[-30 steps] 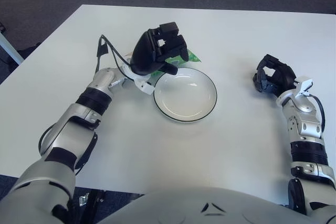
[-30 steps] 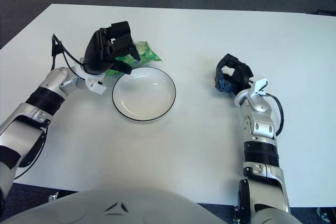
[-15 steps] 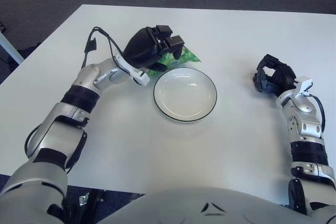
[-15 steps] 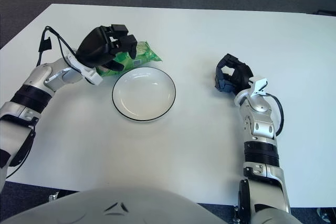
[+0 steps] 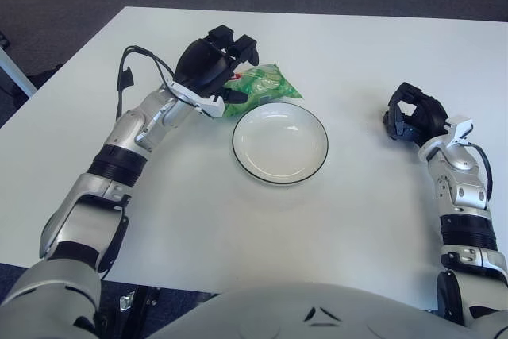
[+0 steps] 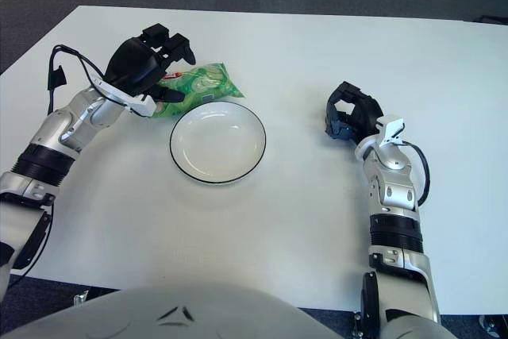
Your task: Put the snack into the plate.
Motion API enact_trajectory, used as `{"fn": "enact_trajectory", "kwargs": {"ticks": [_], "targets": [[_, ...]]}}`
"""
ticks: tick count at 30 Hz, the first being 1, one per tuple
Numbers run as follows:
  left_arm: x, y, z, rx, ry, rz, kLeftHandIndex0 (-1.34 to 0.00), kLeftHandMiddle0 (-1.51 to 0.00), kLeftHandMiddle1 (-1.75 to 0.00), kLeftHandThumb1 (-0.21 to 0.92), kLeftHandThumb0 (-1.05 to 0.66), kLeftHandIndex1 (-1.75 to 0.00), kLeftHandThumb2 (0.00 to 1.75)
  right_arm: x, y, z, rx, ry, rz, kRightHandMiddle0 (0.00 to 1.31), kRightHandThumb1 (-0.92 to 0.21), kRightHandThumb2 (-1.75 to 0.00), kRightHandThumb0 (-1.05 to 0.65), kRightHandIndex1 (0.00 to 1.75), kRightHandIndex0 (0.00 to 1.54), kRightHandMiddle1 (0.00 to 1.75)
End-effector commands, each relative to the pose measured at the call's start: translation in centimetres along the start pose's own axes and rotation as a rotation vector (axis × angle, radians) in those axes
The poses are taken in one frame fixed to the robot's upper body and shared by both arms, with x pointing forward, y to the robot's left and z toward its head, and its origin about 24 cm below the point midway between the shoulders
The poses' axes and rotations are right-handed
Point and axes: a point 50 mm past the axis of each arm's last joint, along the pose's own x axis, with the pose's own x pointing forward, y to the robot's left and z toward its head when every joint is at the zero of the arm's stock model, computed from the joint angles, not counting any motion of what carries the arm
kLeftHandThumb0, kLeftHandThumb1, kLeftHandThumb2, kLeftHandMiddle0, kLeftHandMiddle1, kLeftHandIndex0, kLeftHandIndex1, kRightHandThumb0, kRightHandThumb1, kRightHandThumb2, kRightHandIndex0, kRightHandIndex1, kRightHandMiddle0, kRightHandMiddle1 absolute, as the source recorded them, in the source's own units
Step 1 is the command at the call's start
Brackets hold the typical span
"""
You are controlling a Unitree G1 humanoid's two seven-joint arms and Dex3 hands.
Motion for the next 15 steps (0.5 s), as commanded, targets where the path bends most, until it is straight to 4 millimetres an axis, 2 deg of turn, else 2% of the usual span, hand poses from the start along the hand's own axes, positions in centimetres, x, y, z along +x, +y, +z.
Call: {"fn": "enact_trajectory", "kwargs": {"ticks": [1,7,10,15], "targets": [[-0.06,0.11,-0.43,0.042,0.082,-0.026,0.0,-0.04,-0.83,0.84,-0.86,-1.0,0.56,-1.06,0.18,-3.38,-0.004,0.162,-0.002,0.57,-0.38,-1.25,-0.46,1.75,1.24,1.75],[-0.02,-0.04,-0.86,0.086,0.179,-0.095,0.0,0.0,-0.58,0.91,-0.94,-0.83,0.49,-1.07,0.22,-3.34,-0.009,0.162,-0.004,0.57,-0.37,-1.26,-0.47,1.75,1.25,1.75],[-0.01,-0.08,-1.03,0.112,0.222,-0.136,0.0,0.0,-0.41,0.92,-0.99,-0.7,0.53,-1.07,0.24,-3.33,-0.014,0.16,-0.006,0.58,-0.36,-1.27,-0.47,1.75,1.26,1.75],[0.0,-0.13,-1.21,0.129,0.269,-0.192,0.0,0.0,-0.25,0.92,-1.03,-0.55,0.59,-1.09,0.28,-3.3,-0.027,0.159,-0.009,0.59,-0.35,-1.28,-0.47,1.75,1.27,1.75]]}}
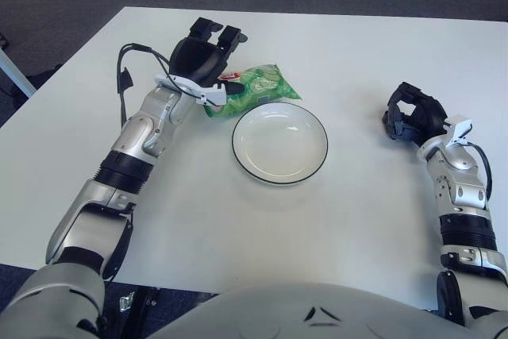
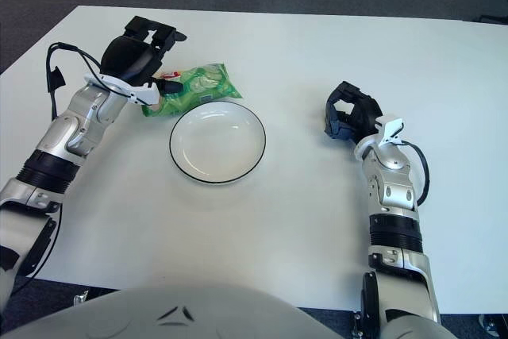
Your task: Put the snack into the plate.
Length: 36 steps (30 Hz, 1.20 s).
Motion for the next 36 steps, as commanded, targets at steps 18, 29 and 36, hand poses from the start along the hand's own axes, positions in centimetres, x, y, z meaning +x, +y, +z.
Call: {"fn": "enact_trajectory", "kwargs": {"ticks": [18,29,36], "targets": [[0.5,-2.3,-0.3,-0.043,0.097,-0.298,0.0,0.0,0.0,0.92,-1.05,-0.08,0.72,-1.1,0.1,-3.4,0.007,0.162,0.01,0.56,-0.39,-1.23,-0.46,1.75,1.23,1.75],[1.4,-4.2,-0.7,-0.264,0.076,-0.57,0.0,0.0,0.0,0.92,-1.05,-0.15,0.75,-1.2,0.3,-3.2,-0.013,0.162,0.002,0.57,-0.38,-1.24,-0.46,1.75,1.24,1.75],[1.7,-4.5,-0.9,-0.38,0.04,-0.656,0.0,0.0,0.0,0.92,-1.05,-0.22,0.79,-1.3,0.2,-3.2,-0.019,0.164,-0.002,0.57,-0.37,-1.25,-0.46,1.75,1.25,1.75]]}}
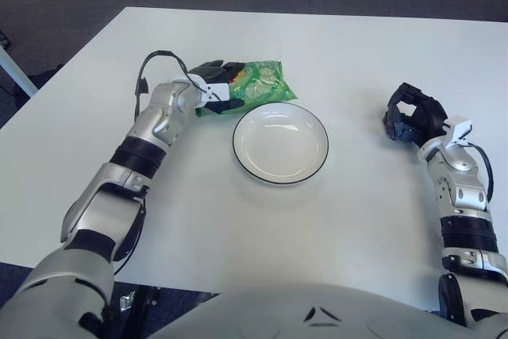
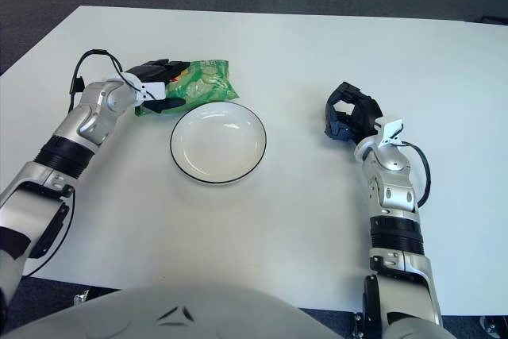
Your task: Put the snack into the plate.
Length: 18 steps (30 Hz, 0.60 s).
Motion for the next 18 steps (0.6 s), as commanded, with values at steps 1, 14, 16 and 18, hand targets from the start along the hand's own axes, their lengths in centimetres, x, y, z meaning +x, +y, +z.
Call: {"fn": "enact_trajectory", "kwargs": {"ticks": [1,14,16,18], "targets": [[0.15,-0.07,-0.25,-0.035,-0.016,-0.053,0.0,0.0,0.0,0.92,-1.05,-0.23,0.79,-1.09,0.25,-3.3,-0.006,0.166,0.002,0.57,-0.37,-1.25,-0.46,1.75,1.25,1.75],[0.47,-0.12,0.26,-0.067,-0.089,-0.1,0.0,-0.03,-0.02,0.92,-1.05,-0.36,0.84,-1.1,0.16,-3.28,0.001,0.17,0.016,0.56,-0.39,-1.23,-0.46,1.75,1.24,1.75],[0.51,-0.13,0.34,-0.062,-0.095,-0.103,0.0,-0.03,-0.02,0.92,-1.05,-0.36,0.85,-1.1,0.18,-3.26,0.001,0.168,0.018,0.56,-0.39,-1.23,-0.46,1.75,1.23,1.75],[0.62,-0.16,0.49,-0.052,-0.1,-0.108,0.0,-0.04,-0.02,0.92,-1.05,-0.37,0.85,-1.1,0.22,-3.21,-0.001,0.165,0.019,0.56,-0.39,-1.23,-0.46,1.75,1.24,1.75]]}}
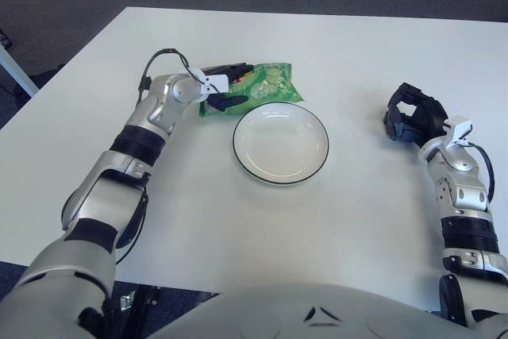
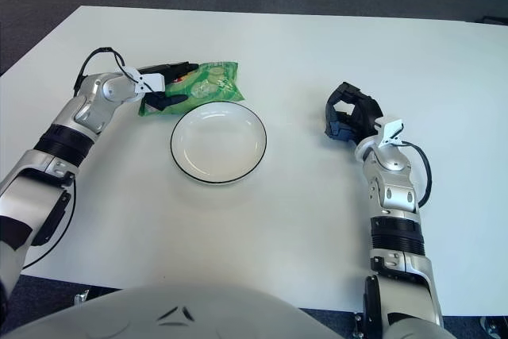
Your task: Put the snack into the plate.
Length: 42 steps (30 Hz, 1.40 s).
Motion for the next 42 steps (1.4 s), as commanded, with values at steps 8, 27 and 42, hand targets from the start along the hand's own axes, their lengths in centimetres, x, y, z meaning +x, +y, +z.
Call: {"fn": "enact_trajectory", "kwargs": {"ticks": [8,27,42], "targets": [[0.7,-0.7,0.3,0.045,0.006,-0.047,0.0,-0.08,-0.06,0.92,-1.05,-0.46,0.85,-1.1,0.4,-3.2,0.0,0.163,0.014,0.55,-0.39,-1.23,-0.46,1.75,1.24,1.75],[2.0,-1.7,-1.4,0.085,0.07,0.048,0.0,-0.04,-0.1,0.92,-1.05,-0.5,0.63,-1.3,0.5,-3.1,0.022,0.165,0.013,0.54,-0.41,-1.21,-0.45,1.75,1.23,1.75],[2.3,-2.3,-3.9,0.194,0.217,0.134,0.0,-0.01,-0.34,0.92,-1.05,-0.49,0.26,-1.5,0.5,-2.9,0.004,0.163,0.008,0.55,-0.4,-1.22,-0.46,1.75,1.24,1.75]]}}
